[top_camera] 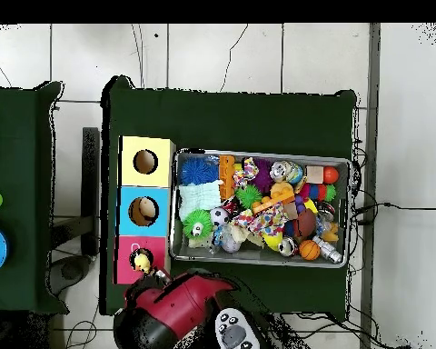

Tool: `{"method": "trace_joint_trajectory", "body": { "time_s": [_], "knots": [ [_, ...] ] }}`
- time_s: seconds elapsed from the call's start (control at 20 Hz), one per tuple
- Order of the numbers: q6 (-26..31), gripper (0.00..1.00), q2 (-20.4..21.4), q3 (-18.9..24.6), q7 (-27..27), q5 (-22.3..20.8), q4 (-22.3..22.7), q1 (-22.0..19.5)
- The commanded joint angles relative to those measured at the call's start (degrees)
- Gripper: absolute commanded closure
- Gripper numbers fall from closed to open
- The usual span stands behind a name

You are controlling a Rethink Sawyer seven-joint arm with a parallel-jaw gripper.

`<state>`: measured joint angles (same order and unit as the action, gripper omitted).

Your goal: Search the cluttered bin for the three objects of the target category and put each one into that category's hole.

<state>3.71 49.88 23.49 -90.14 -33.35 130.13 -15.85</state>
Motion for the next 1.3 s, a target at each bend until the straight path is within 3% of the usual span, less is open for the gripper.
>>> {"method": "trace_joint_trajectory", "body": {
  "time_s": [0.05, 1.3],
  "knots": [
    [-12.5, 1.00, -7.0, -2.1, -10.1, 1.7, -11.7, -0.1],
    [-18.9, 1.00, -11.0, -10.6, -10.7, 8.0, -16.6, 7.6]
  ]
}}
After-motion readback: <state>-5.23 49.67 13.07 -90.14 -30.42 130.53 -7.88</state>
